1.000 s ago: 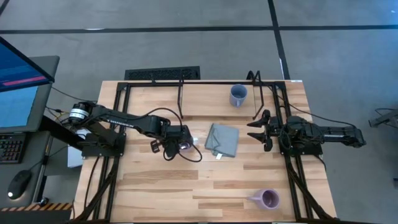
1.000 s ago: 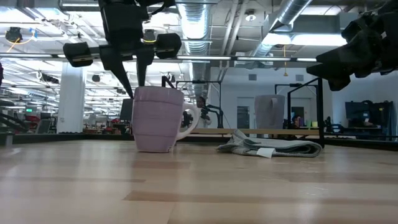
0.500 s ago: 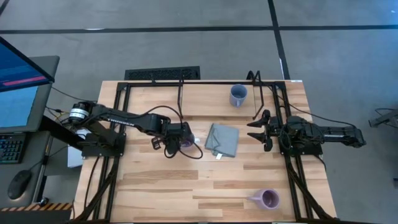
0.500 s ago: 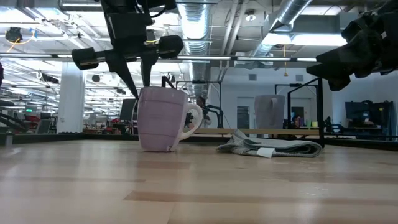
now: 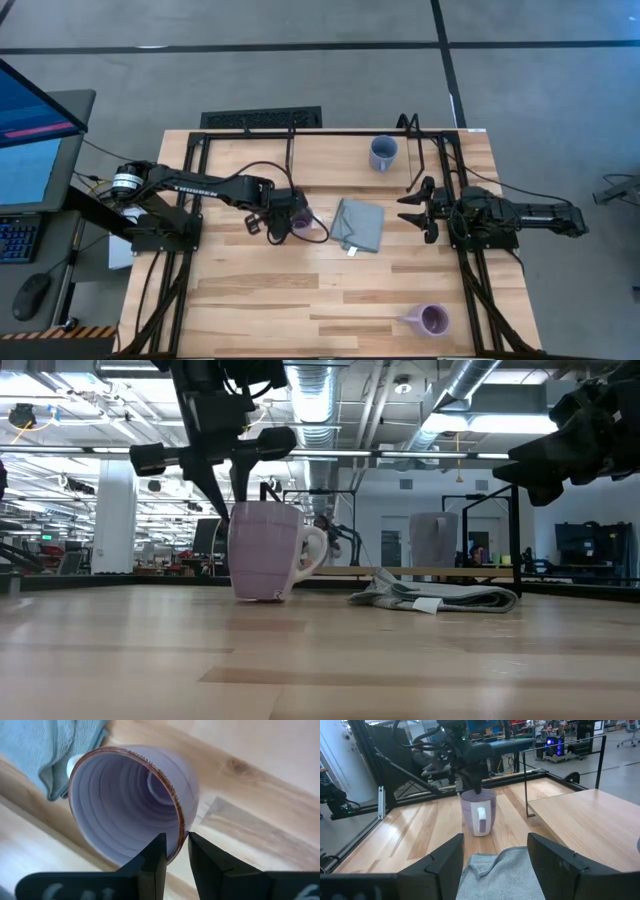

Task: Stack small to large cups/mugs on shelf
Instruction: Put the top purple mug on the shelf

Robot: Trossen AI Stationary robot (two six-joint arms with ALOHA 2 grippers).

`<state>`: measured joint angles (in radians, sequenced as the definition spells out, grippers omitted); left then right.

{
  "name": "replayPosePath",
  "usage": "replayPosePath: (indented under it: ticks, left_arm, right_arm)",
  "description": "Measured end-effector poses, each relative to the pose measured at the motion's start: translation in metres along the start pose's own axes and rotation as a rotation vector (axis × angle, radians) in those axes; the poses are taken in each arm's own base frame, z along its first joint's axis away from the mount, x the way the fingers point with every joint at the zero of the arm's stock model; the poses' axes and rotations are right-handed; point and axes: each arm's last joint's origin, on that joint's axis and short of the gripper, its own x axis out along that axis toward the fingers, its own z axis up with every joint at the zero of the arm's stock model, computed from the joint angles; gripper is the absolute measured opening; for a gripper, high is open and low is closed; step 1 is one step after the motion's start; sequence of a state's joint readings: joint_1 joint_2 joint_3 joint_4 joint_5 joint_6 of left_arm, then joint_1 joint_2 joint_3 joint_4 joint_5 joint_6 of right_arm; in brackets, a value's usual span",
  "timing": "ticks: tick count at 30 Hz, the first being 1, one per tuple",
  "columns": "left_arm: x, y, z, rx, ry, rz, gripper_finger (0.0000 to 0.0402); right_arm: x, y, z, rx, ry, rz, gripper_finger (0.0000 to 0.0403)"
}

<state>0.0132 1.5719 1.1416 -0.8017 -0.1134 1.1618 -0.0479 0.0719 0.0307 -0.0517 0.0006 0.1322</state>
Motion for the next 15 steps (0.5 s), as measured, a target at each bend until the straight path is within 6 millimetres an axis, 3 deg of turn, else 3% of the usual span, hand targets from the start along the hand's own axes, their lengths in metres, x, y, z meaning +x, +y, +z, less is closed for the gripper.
replayPosePath:
  ticks: [15]
  left_arm:
    - [0.0001,-0.0007,0.0007,-0.006,-0.025,-0.015,0.007]
  right_arm:
    - [0.0,0.0,0.0,0.0,0.0,0.0,0.024]
